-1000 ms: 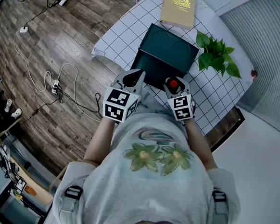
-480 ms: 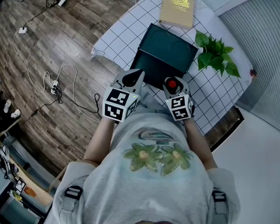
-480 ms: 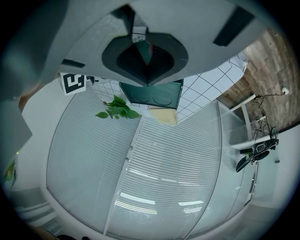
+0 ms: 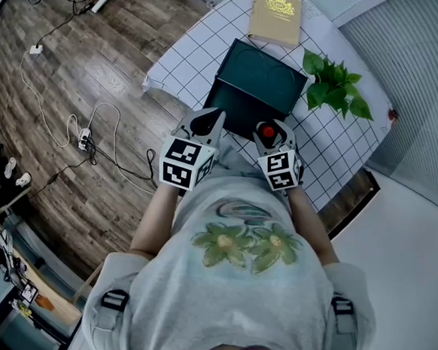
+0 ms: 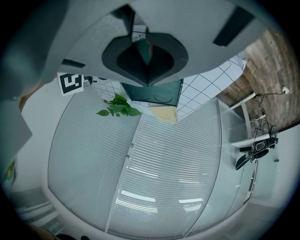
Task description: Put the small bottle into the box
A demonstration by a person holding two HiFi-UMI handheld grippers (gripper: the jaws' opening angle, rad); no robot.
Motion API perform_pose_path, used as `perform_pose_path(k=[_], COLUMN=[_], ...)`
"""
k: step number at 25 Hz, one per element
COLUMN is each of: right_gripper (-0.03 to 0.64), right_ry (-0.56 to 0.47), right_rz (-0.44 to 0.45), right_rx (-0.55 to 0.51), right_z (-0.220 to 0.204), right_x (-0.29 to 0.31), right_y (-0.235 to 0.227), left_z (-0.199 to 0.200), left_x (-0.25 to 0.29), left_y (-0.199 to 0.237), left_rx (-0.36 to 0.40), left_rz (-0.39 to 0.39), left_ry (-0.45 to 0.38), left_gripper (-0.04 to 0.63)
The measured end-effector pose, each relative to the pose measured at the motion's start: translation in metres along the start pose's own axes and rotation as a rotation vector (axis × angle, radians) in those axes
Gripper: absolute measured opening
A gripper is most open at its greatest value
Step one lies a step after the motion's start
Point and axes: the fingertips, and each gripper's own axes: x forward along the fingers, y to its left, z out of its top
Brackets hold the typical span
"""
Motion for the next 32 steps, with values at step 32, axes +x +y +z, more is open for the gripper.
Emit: perform_pose_path(k=[32], right_gripper=[0.008], right_ry=[-0.262], right_rz=[-0.090], right_rx=[0.172], right_z=[0.050], right_x=[-0.069], right_y=[-0.017], left_z=[0.014], left_x=[-0.021], left_y=[-0.026], left_rx=[0.076], left_rz=[-0.029], left_ry=[-0.041], left_gripper=[0.008])
